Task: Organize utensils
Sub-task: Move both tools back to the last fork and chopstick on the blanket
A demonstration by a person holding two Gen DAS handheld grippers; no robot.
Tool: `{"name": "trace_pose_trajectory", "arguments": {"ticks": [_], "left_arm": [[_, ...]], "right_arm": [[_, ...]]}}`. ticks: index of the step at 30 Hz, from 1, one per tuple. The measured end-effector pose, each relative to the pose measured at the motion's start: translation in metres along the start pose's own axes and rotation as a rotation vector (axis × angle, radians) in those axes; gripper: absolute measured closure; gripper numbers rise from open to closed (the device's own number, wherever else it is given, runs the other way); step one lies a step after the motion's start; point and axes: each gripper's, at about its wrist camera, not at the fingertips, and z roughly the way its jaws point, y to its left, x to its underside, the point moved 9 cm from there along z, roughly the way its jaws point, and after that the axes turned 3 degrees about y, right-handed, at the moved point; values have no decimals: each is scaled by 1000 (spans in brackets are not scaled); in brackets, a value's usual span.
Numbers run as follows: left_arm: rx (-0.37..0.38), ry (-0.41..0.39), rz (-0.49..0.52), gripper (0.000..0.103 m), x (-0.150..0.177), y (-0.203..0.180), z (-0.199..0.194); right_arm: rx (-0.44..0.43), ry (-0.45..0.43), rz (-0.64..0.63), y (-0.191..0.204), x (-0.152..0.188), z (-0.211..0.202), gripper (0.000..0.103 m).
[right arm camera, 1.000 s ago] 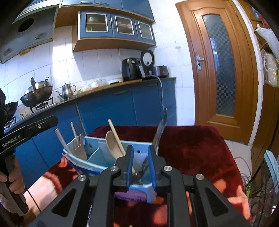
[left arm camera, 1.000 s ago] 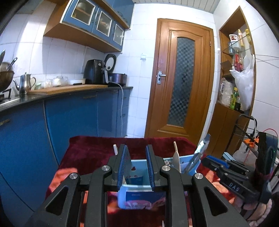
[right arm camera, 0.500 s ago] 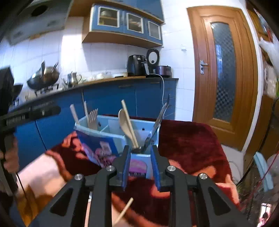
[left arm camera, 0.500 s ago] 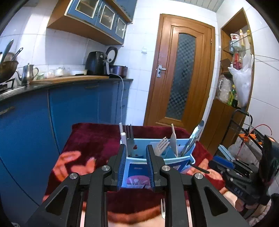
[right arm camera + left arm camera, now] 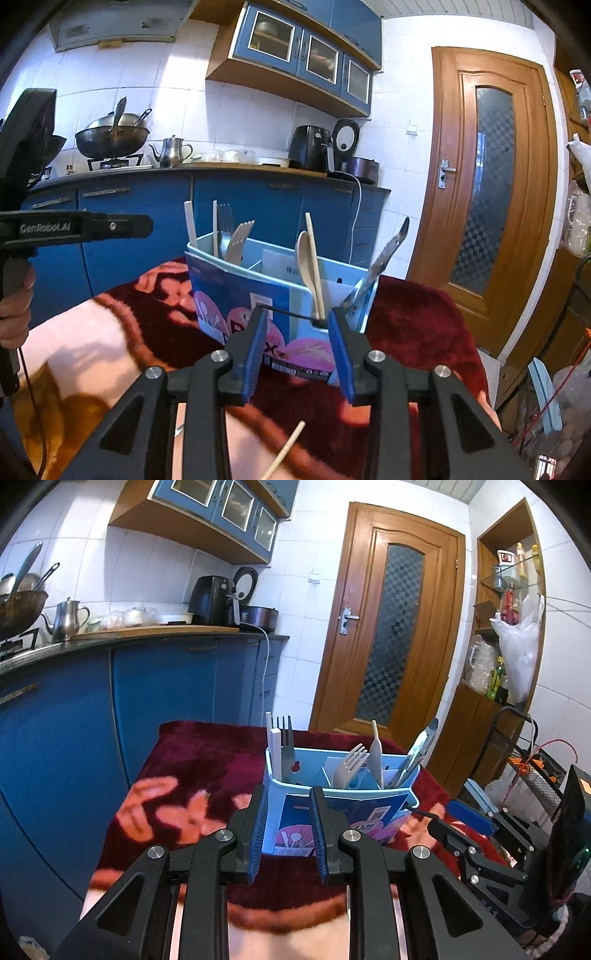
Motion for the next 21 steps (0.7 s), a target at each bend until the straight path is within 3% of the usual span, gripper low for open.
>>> {"name": "trace_pose_trajectory", "arguments": {"ticks": [3, 6, 8, 18, 21], "left_arm": [[0, 2, -6, 80, 2, 2, 1], [1, 10, -12, 80, 3, 4, 4], [3, 16, -14, 80, 5, 3, 6], [12, 59, 12, 80, 14, -3, 10], [27, 90, 11, 80, 21, -8, 15]], "right_arm": [[16, -9, 7, -4, -5, 4, 76], [17, 0, 39, -13, -10, 13, 94], [11, 7, 85, -21, -14, 19, 97], [-16, 114, 245, -43, -2, 21, 96], [-23, 156, 262, -43, 4, 16, 89]]}}
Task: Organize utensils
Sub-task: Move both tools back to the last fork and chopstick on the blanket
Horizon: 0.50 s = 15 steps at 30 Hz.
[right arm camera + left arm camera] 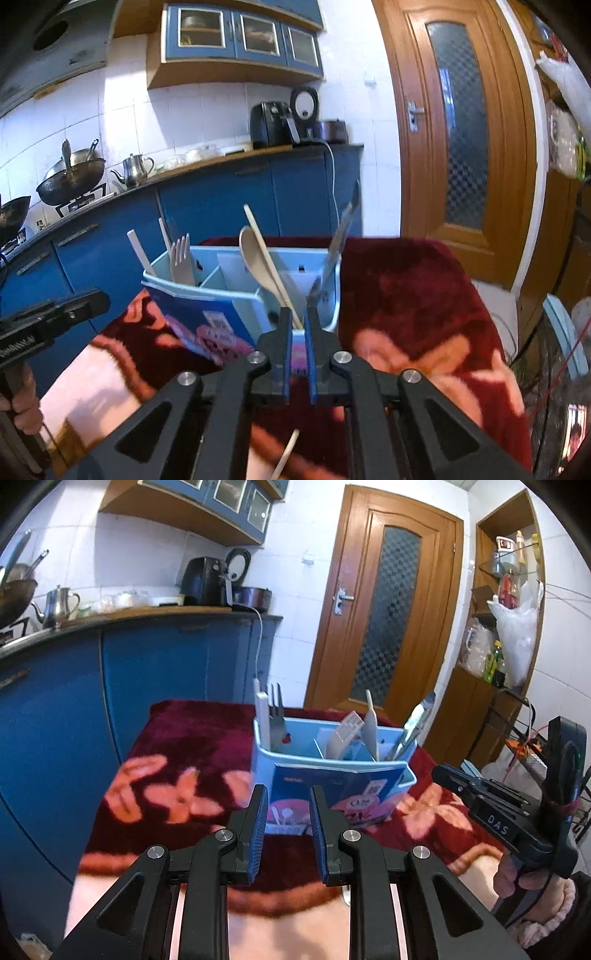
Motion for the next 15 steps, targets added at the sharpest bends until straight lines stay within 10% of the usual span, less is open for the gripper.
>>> {"name": "trace_pose_trajectory", "arguments": {"ticks": [15], "left_arm": [[66, 255, 29, 80, 54, -28, 21]], "right_arm": [[-21, 200, 79, -2, 46, -25, 79]]}}
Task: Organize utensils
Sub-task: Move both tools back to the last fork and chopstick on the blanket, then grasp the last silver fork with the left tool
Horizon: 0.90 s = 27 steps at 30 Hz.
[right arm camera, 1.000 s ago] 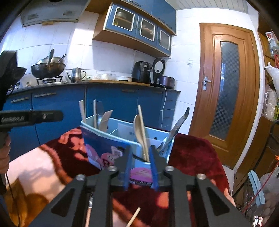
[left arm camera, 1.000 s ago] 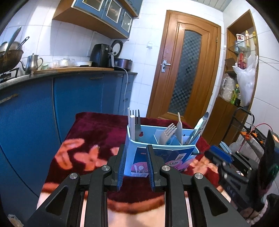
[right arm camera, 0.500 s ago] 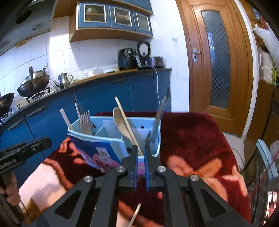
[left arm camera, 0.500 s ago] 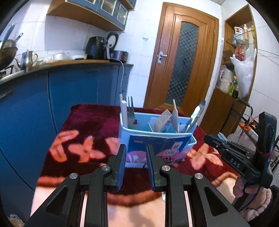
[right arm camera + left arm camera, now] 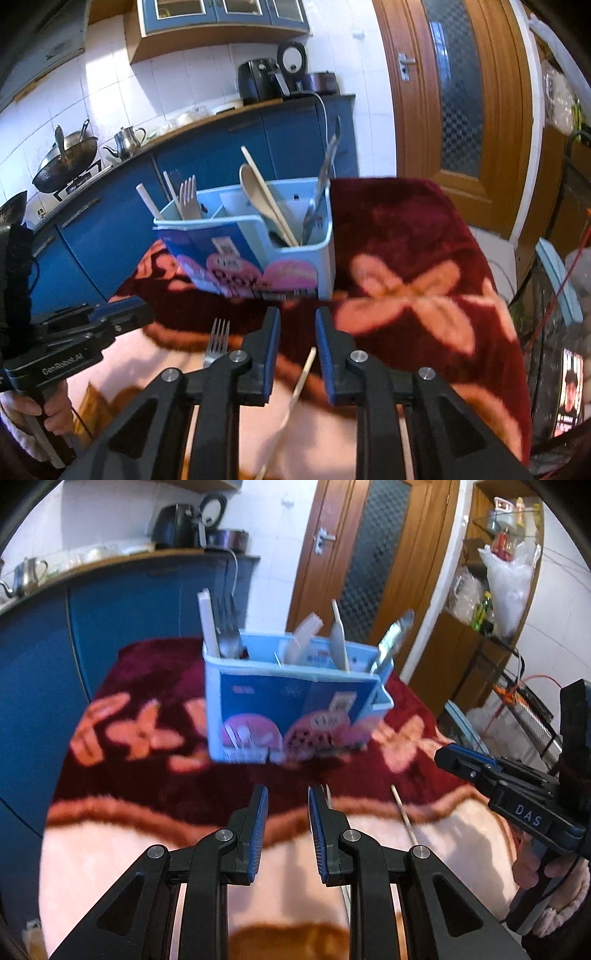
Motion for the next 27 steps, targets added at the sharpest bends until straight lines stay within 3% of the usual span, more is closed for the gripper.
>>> {"name": "trace_pose_trajectory", "arguments": {"ticks": [11, 19, 27], "left_arm": [[55, 180, 19, 80, 35, -26, 16], [51, 278, 27, 80, 54, -37, 29], [92, 381, 14, 80, 60, -45, 47]], "right_arm": [[-17, 87, 43, -8, 29, -15, 74], [-17, 103, 37, -11, 42, -21, 69], [-24, 108, 57, -17, 49, -23, 68]]}}
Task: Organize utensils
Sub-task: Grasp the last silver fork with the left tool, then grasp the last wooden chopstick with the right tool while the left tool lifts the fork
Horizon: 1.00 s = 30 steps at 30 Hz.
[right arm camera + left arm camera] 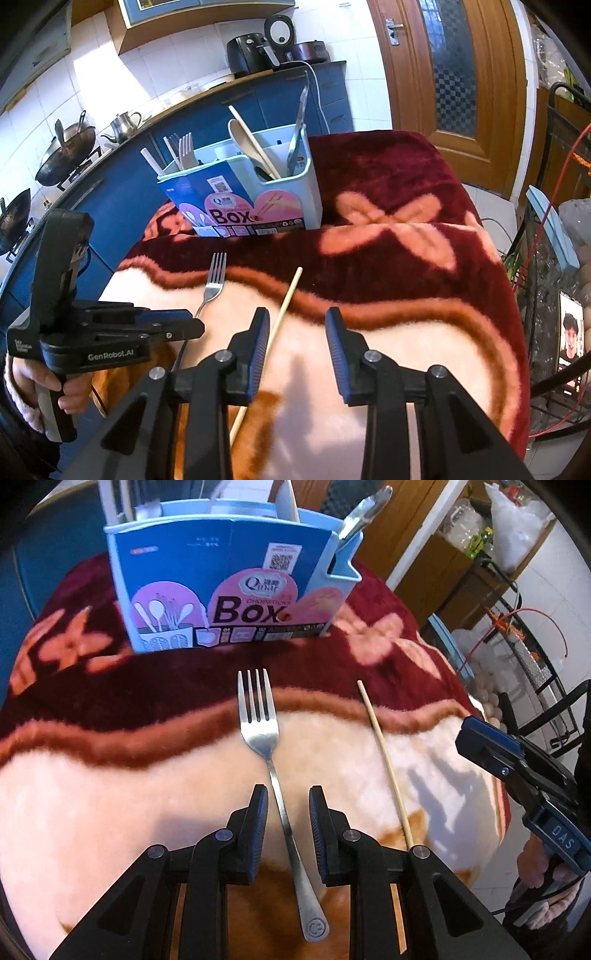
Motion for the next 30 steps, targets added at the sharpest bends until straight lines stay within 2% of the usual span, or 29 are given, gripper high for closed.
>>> {"name": "trace_pose_trajectory", "arguments": {"ticks": [2, 6, 12, 19, 30], "left_arm": [[7, 17, 1, 80, -1, -2, 4], [17, 22, -21, 97, -5, 3, 10], [62, -30, -55, 99, -4, 7, 6], [68, -160, -71, 100, -1, 14, -20], [12, -420, -67, 100, -7, 30, -90]], "right_arm": [[2, 3, 6, -3, 2, 1, 66], [2, 12, 19, -6, 5, 4, 66], [8, 43, 26, -7, 10, 14, 66], [-6, 74, 14, 3, 13, 22, 63], [-27, 188, -3, 19, 25, 45, 63]]}}
